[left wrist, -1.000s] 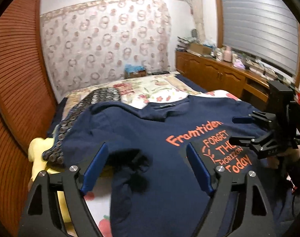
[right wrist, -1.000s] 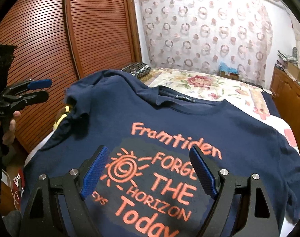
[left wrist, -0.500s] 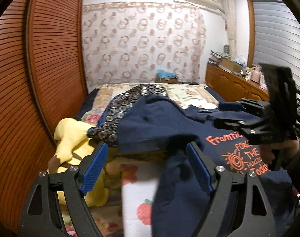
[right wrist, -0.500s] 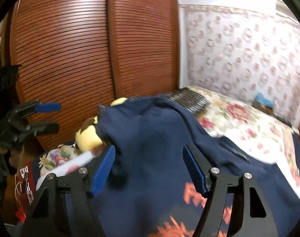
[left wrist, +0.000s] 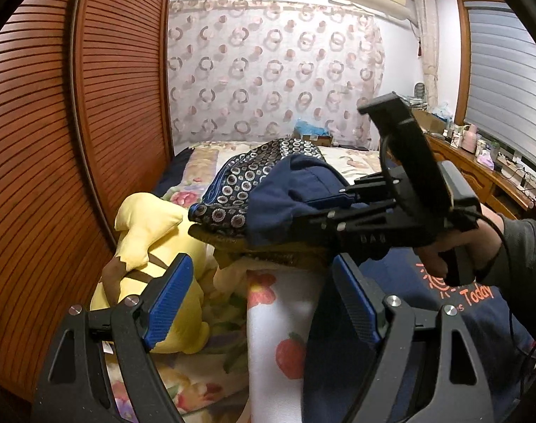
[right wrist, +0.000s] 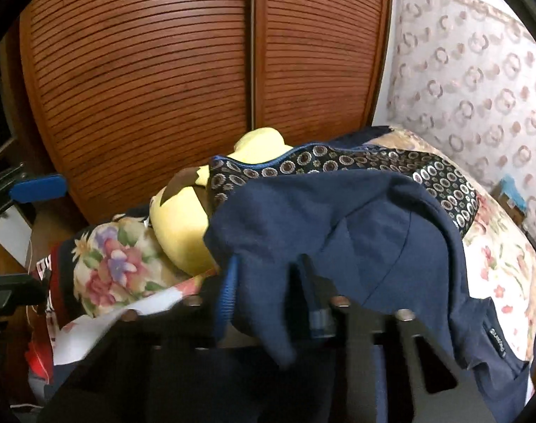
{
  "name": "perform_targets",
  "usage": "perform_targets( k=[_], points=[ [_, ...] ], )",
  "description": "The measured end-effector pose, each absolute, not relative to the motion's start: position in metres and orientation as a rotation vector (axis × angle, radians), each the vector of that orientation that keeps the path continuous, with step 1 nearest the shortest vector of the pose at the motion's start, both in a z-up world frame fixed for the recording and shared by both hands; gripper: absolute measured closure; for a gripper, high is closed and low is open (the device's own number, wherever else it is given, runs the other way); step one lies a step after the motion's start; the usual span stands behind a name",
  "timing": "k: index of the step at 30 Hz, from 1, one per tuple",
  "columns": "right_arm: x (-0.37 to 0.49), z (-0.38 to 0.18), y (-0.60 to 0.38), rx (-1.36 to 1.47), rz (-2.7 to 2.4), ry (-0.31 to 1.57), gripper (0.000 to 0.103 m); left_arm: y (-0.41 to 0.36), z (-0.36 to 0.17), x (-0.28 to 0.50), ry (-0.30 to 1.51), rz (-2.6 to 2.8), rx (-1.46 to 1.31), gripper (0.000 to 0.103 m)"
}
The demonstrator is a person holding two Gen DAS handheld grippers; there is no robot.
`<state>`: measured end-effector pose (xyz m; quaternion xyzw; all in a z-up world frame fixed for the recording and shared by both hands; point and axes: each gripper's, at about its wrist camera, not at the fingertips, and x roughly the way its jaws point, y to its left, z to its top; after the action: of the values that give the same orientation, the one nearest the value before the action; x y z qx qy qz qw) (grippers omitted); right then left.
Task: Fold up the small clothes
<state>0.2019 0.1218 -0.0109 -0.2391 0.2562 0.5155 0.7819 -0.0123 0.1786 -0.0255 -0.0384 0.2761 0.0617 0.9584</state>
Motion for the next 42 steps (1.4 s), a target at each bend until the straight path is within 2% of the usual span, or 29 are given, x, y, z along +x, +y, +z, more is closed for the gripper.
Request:
perform_targets(
  k=[2,3,14,16,17,18,20,21,30,33,42],
  points=[
    [0.211,-0.01,0.123,-0.492,1.127,0.553,0.096,0.178,-0.027,-0.013,0.559,0.124,-0.08,0.021],
    [0.215,-0.007,0.124,-0.473,1.14,0.546,0.097,0.179,-0.027,-0.013,0.558,0.123,-0.081,0.021],
    [0.244,0.014,0.036,-0.129,1.03,0.512,0.098,0.165,-0.027,-0.007,0.562,0.086,-0.075,0.021],
    [0.255,0.006,0.01,-0.076,0.936,0.554,0.095,0.16,-0.028,-0.004,0.566,0.079,-0.067,0.021],
    [0.26,0.001,0.002,-0.07,0.911,0.567,0.086,0.158,-0.028,-0.002,0.569,0.076,-0.064,0.021],
    [0.265,-0.004,-0.005,-0.074,0.888,0.583,0.07,0.156,-0.029,0.0,0.572,0.073,-0.062,0.021],
    [0.269,-0.011,-0.014,-0.092,0.863,0.599,0.055,0.152,-0.029,0.003,0.574,0.068,-0.064,0.021],
    [0.27,-0.014,-0.019,-0.094,0.851,0.598,0.052,0.149,-0.03,0.004,0.576,0.064,-0.066,0.021],
    [0.26,-0.014,-0.038,-0.132,0.811,0.577,0.05,0.127,-0.029,0.016,0.591,0.028,-0.051,0.021],
    [0.23,0.007,-0.067,-0.142,0.806,0.575,0.05,0.118,-0.031,0.023,0.599,0.011,-0.053,0.021],
    [0.185,0.001,-0.16,-0.204,0.683,0.558,0.05,0.077,-0.053,0.053,0.66,-0.079,-0.071,0.021]
  ],
)
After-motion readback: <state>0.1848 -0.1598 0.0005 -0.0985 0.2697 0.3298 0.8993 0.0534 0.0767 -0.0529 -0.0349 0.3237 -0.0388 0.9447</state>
